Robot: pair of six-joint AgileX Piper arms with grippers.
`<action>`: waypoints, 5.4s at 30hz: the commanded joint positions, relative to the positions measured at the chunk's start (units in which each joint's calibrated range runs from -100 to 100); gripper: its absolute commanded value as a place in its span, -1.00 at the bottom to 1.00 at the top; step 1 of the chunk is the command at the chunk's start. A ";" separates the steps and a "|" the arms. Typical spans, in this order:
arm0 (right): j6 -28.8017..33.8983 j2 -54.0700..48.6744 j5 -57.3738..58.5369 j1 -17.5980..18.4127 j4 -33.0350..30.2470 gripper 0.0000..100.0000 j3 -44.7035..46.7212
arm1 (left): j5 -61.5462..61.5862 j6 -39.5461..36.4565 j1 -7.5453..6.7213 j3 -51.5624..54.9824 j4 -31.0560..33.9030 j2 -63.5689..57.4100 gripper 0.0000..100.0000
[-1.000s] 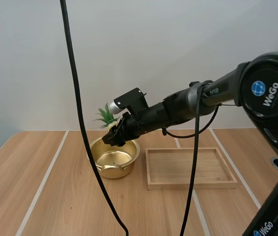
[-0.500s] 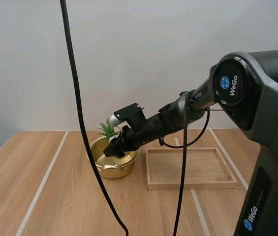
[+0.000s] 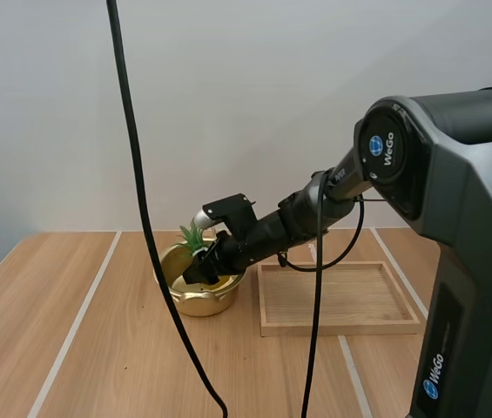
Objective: Open the pot, put the pineapple inside, and close it
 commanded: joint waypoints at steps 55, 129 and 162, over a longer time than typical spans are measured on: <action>-0.22 0.37 -18.27 2.96 5.24 1.00 -0.16 | -1.93 -0.17 -0.05 -0.66 -0.12 -0.47 -1.00; -0.22 -60.34 -61.20 -7.14 14.69 -1.00 -0.16 | -1.93 -0.17 -0.05 -0.66 -0.12 -0.47 -1.00; -0.22 -62.64 -71.08 -7.14 16.13 -1.00 -0.16 | -1.93 -0.17 -0.05 -0.66 -0.12 -0.47 -1.00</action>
